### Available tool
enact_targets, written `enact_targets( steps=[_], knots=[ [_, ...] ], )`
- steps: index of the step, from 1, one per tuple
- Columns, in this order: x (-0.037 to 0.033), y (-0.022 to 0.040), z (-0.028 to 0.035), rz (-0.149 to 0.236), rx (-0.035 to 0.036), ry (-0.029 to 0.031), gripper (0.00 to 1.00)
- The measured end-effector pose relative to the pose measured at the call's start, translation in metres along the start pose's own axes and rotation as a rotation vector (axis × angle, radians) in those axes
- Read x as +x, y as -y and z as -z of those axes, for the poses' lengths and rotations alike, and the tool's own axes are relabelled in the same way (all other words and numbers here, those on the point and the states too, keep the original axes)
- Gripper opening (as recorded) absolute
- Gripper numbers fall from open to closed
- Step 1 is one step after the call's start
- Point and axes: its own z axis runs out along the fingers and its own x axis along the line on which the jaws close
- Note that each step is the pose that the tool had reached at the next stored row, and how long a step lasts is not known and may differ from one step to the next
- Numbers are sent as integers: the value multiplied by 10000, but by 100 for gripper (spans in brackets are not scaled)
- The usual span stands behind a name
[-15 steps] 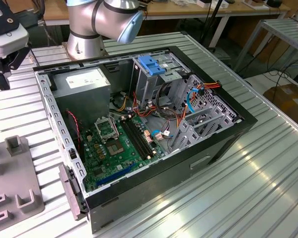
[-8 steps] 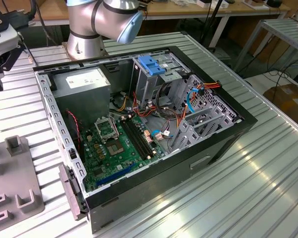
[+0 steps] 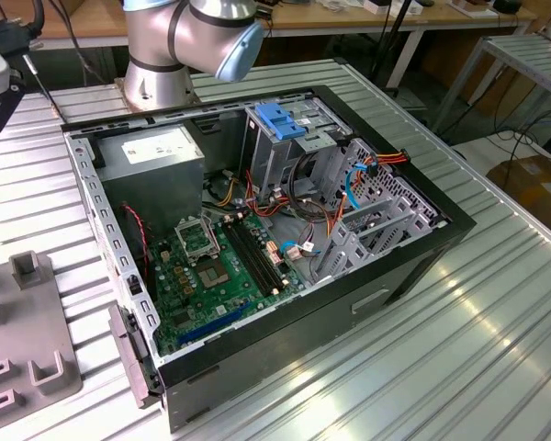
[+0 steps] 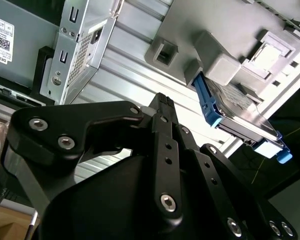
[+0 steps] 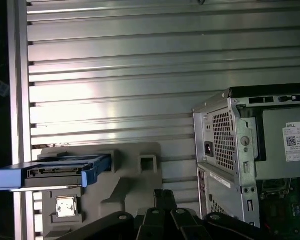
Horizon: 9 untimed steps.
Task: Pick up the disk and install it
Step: 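Reach for the disk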
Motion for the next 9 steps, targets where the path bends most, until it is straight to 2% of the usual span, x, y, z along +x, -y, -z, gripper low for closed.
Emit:
enact_targets(
  steps=[9],
  knots=[
    [131,6,3,0,0,0,10]
  ],
)
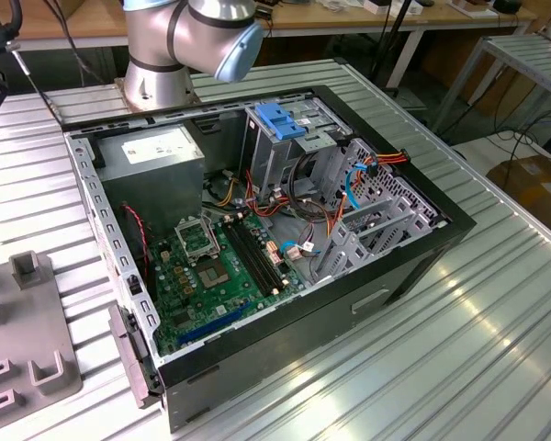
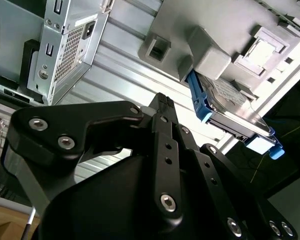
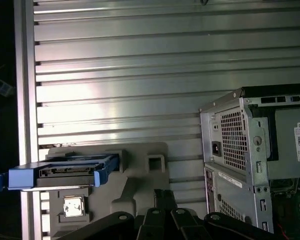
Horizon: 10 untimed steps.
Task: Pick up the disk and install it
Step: 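Reach for the disk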
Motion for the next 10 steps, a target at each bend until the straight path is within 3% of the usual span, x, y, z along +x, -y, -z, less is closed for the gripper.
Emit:
enact_targets(
  steps=[10],
  knots=[
    [163,6,4,0,0,0,10]
  ],
)
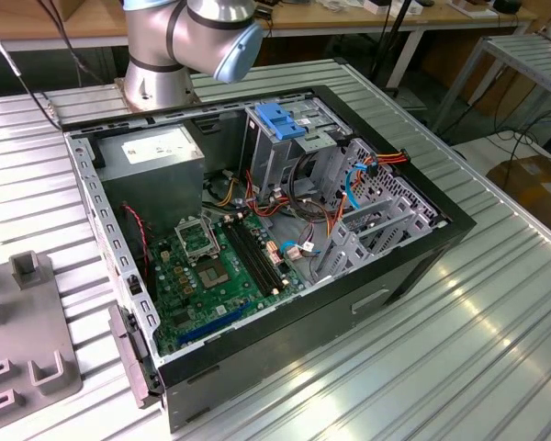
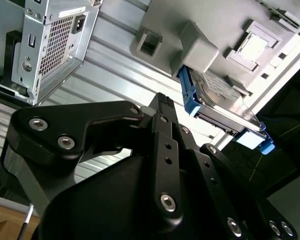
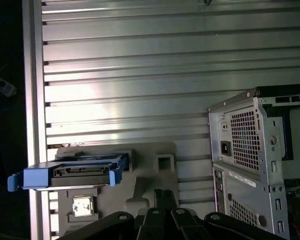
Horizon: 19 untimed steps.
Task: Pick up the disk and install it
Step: 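Reach for the disk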
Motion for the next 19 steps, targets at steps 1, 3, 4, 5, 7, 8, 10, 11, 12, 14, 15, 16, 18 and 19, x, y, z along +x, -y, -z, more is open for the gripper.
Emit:
enact_targets(
  steps=[1,3,4,5,7,8,10,11,12,14,15,16,18,19],
  knots=[
    [16,0,1,0,0,0,10],
    [53,-2,1,0,0,0,10],
    [82,-7,1,0,0,0,10],
    [98,-12,1,0,0,0,10],
    [146,-28,0,-1,-1,1,10],
    [166,-36,0,0,0,0,10],
    [208,-55,-1,-1,0,-1,10],
    [228,-62,-1,-1,0,-4,10],
    [249,-67,-1,-1,0,-8,10],
    [283,-84,-2,-3,2,-23,10],
    [299,-96,-2,-3,2,-29,10],
    [314,-113,-3,-3,3,-32,10],
    [350,-176,-13,-1,12,-40,10],
    [372,-194,-18,-3,13,-52,10]
  ],
)
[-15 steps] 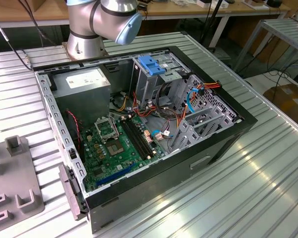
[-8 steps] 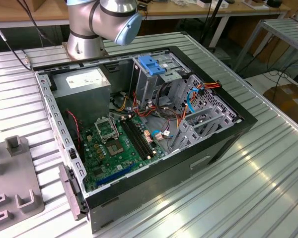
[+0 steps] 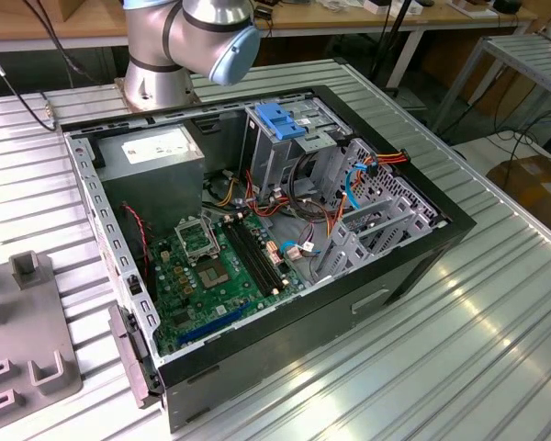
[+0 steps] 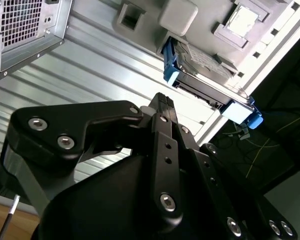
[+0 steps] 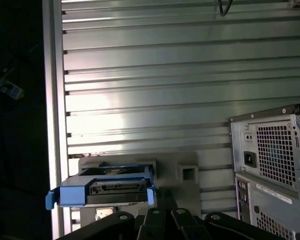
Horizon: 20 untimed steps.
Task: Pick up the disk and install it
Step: 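Reach for the disk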
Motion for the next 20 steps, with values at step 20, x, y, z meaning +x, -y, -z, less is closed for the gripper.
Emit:
enact_targets(
  steps=[20],
  knots=[
    [257,18,0,0,18,-6,10]
  ],
)
